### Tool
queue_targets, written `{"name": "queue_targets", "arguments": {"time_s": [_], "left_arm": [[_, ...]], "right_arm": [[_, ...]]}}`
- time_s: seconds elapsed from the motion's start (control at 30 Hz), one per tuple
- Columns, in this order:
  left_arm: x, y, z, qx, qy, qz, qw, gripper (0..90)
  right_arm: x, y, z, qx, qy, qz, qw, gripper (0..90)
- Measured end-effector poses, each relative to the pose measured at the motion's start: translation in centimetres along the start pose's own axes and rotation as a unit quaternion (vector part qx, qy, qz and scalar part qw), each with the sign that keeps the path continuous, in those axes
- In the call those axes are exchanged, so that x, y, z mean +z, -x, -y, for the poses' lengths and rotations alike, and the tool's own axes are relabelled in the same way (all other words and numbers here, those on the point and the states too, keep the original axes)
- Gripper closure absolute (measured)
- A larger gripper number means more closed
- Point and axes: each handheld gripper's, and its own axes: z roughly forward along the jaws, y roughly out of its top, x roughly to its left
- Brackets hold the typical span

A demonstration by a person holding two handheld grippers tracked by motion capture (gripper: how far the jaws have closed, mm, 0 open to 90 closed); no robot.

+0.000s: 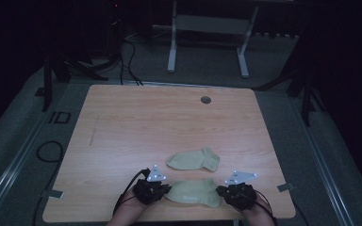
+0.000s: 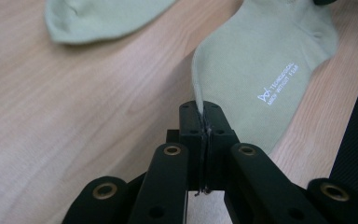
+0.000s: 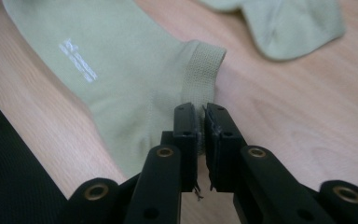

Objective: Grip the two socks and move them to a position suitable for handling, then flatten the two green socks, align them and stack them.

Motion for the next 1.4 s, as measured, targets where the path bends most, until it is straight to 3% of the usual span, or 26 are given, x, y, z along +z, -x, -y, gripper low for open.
{"name": "queue_targets", "arguments": {"time_s": [0.2, 0.3, 0.8, 1.13, 1.4], "left_arm": [[-0.7, -0.1, -1.2, 0.004, 0.011, -0.006, 0.9999, 88.4], [-1.1, -0.5, -1.8, -0.004, 0.02, -0.003, 0.9998, 88.4], [-2.4, -2.0, -5.8, -0.007, 0.047, -0.032, 0.9984, 88.4], [-2.6, -2.9, -8.2, -0.004, 0.052, -0.049, 0.9974, 88.4], [-0.9, -4.4, -8.9, -0.018, 0.038, -0.056, 0.9975, 88.3]], "right_arm": [[-1.1, 0.5, -1.5, -0.006, 0.017, 0.007, 0.9998, 83.6], [-1.5, 0.8, -2.2, -0.011, 0.022, 0.016, 0.9996, 83.7], [-3.3, 3.6, -6.6, -0.017, 0.047, 0.028, 0.9983, 83.8], [-3.3, 5.6, -9.3, -0.017, 0.041, 0.042, 0.9981, 83.7], [-2.1, 7.4, -10.6, -0.004, 0.023, 0.038, 0.999, 83.7]]}}
